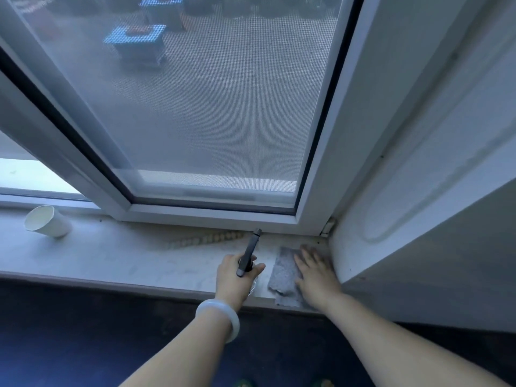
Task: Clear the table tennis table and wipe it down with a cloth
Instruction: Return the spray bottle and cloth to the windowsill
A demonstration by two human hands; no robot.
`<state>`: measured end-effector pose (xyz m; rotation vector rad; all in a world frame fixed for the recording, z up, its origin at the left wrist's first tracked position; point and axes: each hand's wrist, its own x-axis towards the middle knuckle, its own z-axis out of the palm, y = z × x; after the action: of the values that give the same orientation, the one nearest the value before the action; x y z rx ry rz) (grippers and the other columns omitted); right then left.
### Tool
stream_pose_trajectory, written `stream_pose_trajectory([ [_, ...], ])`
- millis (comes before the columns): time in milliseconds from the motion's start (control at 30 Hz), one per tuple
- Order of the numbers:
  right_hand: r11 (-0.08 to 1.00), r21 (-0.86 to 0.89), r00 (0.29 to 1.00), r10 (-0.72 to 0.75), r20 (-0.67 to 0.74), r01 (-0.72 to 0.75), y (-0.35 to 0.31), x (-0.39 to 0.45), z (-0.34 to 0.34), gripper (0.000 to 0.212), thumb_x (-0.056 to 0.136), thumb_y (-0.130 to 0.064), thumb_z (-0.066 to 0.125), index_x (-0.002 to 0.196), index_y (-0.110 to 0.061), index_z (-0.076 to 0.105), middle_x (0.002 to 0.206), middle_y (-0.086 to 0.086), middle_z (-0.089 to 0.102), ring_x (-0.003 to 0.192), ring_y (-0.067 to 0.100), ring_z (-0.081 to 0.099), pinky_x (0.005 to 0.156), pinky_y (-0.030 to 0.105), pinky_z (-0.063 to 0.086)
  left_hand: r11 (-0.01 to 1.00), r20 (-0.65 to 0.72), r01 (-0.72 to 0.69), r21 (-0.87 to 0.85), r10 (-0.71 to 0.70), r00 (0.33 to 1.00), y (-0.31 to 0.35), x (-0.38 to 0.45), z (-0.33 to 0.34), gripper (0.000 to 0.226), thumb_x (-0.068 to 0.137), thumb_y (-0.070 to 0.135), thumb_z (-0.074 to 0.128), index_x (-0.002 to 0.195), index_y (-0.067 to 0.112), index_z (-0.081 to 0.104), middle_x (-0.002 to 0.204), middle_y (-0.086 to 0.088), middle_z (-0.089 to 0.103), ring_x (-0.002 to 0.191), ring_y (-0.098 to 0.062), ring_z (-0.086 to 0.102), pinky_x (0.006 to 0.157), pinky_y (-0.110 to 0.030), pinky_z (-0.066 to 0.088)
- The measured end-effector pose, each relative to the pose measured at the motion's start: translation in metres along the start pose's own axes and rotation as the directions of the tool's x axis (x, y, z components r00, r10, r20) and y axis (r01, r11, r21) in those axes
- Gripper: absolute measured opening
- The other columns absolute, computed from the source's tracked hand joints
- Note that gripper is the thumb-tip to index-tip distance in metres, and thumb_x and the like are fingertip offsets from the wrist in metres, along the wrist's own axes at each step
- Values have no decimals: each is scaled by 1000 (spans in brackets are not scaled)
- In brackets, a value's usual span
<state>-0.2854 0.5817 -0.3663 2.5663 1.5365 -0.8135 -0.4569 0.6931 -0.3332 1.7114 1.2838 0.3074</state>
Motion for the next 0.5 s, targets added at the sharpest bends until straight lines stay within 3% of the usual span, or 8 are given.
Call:
stream_pose_trajectory([
  [100, 995, 100, 999, 2, -50, 3, -12, -14, 11, 61, 103, -30, 37, 157, -24, 8, 164, -5, -9, 150, 17, -5, 120, 37, 3, 999, -18, -12, -31, 11, 1000, 3, 3, 5, 20, 78, 26, 78, 80, 8, 70, 79, 24, 62, 75, 9, 57, 67, -19, 41],
  [267, 988, 156, 1000, 23, -15, -20, -13, -17, 30, 63, 104, -40, 32, 156, -28, 0, 162, -7, -15, 149, 15, -16, 119, 34, -6, 997, -9, -22, -70, 21, 1000, 4, 10, 13, 13, 77, 27, 80, 78, 21, 68, 73, 21, 64, 73, 17, 56, 62, -4, 36],
  [367, 988, 154, 1000, -18, -10, 19, -5, -6, 27, 65, 103, -41, 34, 156, -28, -3, 162, -7, -18, 148, 15, -20, 118, 33, -13, 995, -13, -48, -88, 47, 999, 5, 16, 16, 16, 77, 29, 80, 81, 31, 64, 89, 15, 62, 84, 6, 58, 69, -7, 37],
  [500, 992, 107, 997, -71, 19, 69, 7, 6, 16, 66, 102, -41, 38, 156, -30, 1, 162, -7, -15, 149, 16, -17, 122, 37, -7, 987, 12, -44, -154, 46, 999, 7, 24, 20, 22, 77, 28, 80, 90, 34, 64, 105, 4, 59, 92, -4, 58, 81, -18, 43],
])
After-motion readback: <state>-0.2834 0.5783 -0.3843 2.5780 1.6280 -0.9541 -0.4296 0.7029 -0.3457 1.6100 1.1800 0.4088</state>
